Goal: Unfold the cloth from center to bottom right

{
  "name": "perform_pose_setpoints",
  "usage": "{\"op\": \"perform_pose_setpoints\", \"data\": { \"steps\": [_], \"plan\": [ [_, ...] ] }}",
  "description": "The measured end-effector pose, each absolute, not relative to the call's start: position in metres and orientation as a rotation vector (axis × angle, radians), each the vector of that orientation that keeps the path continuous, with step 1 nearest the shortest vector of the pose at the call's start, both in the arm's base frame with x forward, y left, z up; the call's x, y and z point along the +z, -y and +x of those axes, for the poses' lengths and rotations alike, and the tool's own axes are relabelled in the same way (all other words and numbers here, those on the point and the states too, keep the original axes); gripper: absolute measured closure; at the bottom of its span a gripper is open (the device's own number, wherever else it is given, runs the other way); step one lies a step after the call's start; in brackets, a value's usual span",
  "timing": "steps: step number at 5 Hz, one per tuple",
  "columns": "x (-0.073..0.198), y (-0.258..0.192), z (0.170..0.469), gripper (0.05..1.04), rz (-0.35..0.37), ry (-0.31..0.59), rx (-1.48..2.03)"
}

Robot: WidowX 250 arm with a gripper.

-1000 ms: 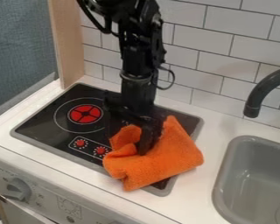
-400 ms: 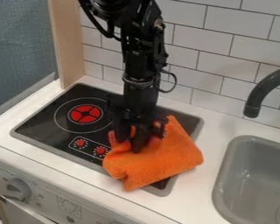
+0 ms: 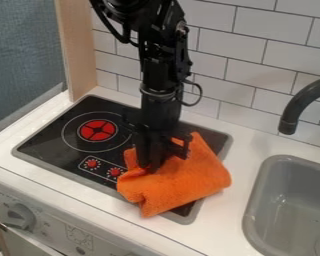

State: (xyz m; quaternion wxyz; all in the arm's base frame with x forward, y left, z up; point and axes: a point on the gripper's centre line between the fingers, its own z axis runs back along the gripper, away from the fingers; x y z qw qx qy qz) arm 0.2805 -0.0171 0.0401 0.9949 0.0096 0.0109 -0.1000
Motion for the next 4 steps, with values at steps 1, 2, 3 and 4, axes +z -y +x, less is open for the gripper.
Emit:
{"op": "perform_pose_setpoints", "data": {
  "steps": [1,2,3,4],
  "plan": [
    [0.055,0.02,0.278,1.033,0.002,-0.003,-0.206],
    [0.073,0.035,0.267,1.033,-0.021,-0.017,-0.242],
    [0.091,0.052,0.259,1.033,-0.056,0.006,-0.29],
    [0.092,0.08,0.252,1.033,-0.069,0.002,-0.389]
  ]
}}
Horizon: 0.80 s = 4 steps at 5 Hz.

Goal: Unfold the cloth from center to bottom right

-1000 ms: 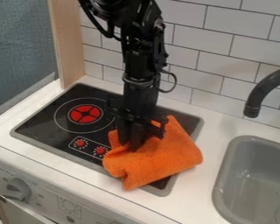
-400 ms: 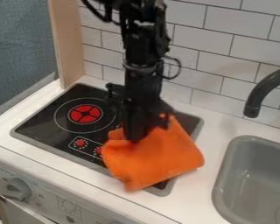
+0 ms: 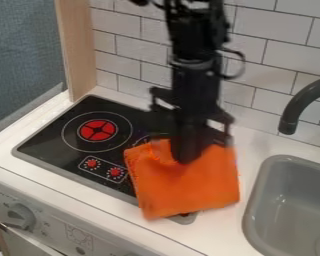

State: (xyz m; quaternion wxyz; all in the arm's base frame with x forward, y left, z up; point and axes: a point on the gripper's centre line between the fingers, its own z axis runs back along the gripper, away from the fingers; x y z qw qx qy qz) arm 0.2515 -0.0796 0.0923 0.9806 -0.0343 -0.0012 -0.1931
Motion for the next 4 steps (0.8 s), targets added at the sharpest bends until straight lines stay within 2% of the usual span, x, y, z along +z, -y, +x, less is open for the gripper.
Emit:
{"op": "perform_pose_setpoints", "data": {
  "steps": [3,4],
  "plan": [
    [0.039,0.13,0.218,1.033,-0.091,-0.185,-0.58],
    [0.028,0.132,0.214,1.024,-0.099,-0.227,-0.593]
  ]
}}
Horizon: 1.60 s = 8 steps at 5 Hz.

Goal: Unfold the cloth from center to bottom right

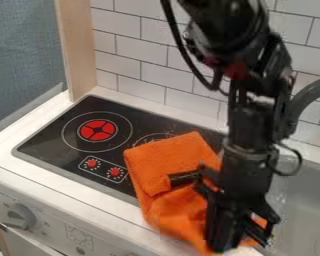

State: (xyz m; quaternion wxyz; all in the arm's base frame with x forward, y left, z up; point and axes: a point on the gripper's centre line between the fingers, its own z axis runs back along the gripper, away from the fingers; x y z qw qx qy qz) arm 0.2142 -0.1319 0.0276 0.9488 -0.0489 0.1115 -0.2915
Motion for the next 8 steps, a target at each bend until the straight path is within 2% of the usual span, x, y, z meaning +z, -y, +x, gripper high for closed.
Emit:
{"op": "perform_pose_setpoints", "data": {
  "steps": [1,2,4,5,7,8],
  "plan": [
    [0.028,0.133,0.215,0.973,-0.102,-0.229,-0.59],
    [0.028,0.132,0.214,0.781,-0.103,-0.237,-0.581],
    [0.039,0.129,0.219,0.2,-0.101,-0.222,-0.563],
    [0.062,0.126,0.225,0.063,-0.101,-0.172,-0.539],
    [0.111,0.111,0.239,0.085,-0.124,-0.054,-0.473],
    [0.121,0.108,0.238,0.085,-0.125,-0.026,-0.468]
  ]
}}
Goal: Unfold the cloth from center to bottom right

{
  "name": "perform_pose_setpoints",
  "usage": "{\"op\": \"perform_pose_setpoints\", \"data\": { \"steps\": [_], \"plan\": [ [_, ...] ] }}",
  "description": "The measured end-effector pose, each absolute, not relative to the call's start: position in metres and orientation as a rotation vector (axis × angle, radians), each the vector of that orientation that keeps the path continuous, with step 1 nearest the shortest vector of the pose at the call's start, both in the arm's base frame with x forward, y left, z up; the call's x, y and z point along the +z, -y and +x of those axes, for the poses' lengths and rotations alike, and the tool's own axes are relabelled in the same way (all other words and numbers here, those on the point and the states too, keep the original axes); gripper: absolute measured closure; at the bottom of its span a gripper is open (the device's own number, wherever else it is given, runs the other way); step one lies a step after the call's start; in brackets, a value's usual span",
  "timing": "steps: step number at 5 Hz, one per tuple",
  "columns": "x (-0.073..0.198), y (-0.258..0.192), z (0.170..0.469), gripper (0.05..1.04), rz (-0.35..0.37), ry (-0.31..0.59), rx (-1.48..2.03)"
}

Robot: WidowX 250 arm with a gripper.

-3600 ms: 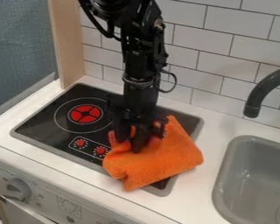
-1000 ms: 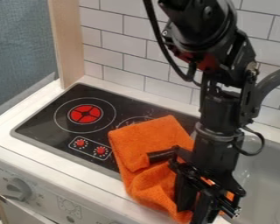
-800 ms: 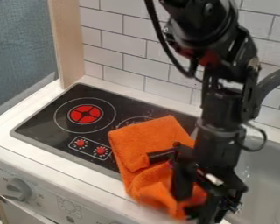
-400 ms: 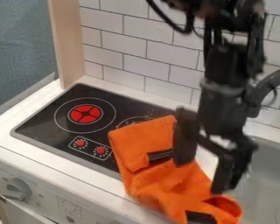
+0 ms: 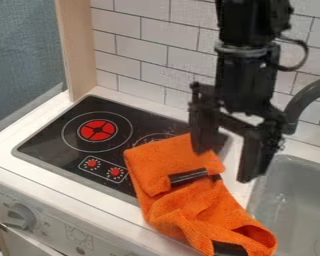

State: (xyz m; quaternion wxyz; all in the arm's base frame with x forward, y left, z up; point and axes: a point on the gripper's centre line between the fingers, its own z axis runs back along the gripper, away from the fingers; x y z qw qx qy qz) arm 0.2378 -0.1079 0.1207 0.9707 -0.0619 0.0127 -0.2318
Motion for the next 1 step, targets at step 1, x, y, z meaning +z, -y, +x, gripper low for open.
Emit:
{"op": "perform_pose_setpoints", "data": {
  "steps": [1],
  "plan": [
    [0.1211,0.1073,0.2377,0.085,-0.124,-0.025,-0.467]
  ]
}}
